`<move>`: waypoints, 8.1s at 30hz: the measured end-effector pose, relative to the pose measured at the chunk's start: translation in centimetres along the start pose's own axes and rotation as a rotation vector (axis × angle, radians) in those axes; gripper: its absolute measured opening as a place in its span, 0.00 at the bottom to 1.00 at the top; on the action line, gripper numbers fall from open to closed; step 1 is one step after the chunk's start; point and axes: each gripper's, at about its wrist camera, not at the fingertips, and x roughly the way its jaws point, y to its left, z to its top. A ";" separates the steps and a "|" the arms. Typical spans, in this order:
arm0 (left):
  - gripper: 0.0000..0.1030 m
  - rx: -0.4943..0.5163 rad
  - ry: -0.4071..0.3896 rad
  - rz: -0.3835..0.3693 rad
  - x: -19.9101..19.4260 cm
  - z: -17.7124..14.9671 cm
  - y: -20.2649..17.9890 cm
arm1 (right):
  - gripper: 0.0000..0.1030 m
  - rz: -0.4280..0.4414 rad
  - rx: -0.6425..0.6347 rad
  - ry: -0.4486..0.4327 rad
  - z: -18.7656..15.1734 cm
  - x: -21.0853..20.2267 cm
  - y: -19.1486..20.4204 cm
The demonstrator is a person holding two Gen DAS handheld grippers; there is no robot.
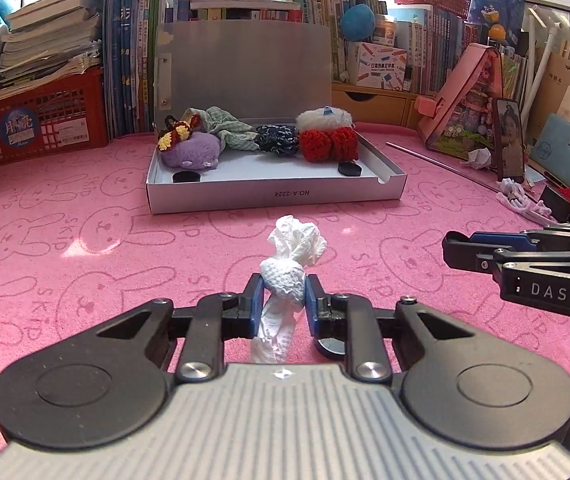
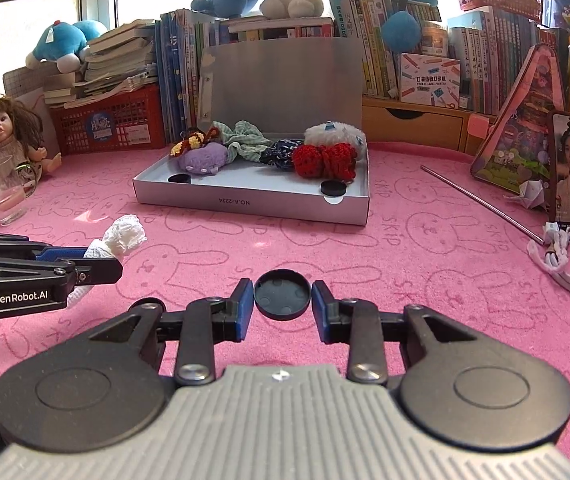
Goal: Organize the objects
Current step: 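Carry the tissue and the black lid over the box with both tools, then open both tools to release the tissue and lid into the box, withdraw, then move the left tool to a black lid while the right tool reaches the clear plastic dome, then grasp the black lid with the left tool while the right tool grasps the clear dome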
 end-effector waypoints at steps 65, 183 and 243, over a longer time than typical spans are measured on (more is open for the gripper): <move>0.25 -0.140 0.054 0.082 16.7 10.0 6.9 | 0.36 -0.007 0.264 0.129 9.6 16.9 -5.9; 0.42 0.069 0.061 -0.129 2.1 -2.5 -1.6 | 0.80 0.125 -0.167 -0.022 -6.8 -1.4 7.0; 0.37 0.112 -0.001 -0.081 1.7 -4.0 -3.0 | 0.38 0.005 -0.074 -0.022 -5.5 -0.2 3.4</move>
